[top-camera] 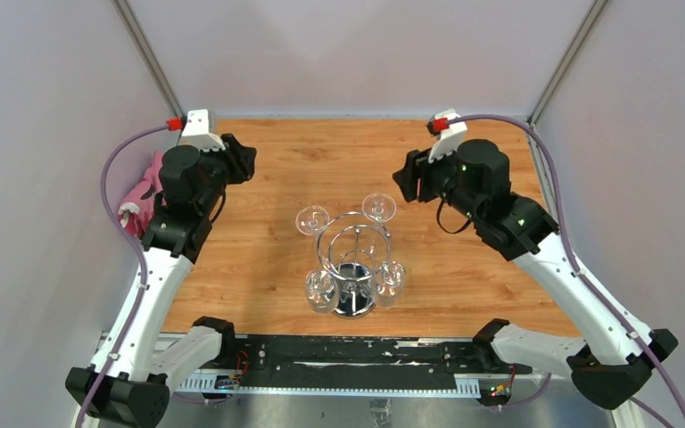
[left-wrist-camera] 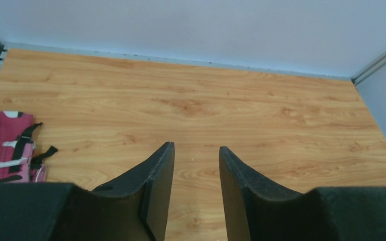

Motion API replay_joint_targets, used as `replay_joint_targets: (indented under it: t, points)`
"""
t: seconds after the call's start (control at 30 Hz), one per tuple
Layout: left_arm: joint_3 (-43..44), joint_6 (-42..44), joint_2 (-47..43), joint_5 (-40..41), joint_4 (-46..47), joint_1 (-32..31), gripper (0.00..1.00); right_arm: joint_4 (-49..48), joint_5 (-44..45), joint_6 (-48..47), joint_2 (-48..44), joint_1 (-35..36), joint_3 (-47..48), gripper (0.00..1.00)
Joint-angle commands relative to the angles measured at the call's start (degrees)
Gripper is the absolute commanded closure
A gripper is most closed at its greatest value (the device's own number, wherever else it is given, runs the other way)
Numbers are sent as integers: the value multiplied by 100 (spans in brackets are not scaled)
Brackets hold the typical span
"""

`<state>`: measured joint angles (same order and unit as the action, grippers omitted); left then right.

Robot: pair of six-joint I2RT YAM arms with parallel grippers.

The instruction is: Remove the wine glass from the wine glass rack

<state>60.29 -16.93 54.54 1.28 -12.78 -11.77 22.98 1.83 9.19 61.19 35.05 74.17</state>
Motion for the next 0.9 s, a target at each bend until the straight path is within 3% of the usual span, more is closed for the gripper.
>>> replay_joint_targets:
  t: [0.0,0.17,0.37,0.87]
  points:
    - [-79,16,-162,187,64,-10,54,677,706,-205,-30,1097,273,44]
    - [-114,-50,-286,99,55,-13,50,858,1485,-277,6,2425,343,43]
    - [-121,-116,-404,92,-7,-10,47,1022,1777,-183,175,3250,380,41]
    - [-159,-153,-576,83,-103,-10,46,561,1736,0,322,3500,-66,42]
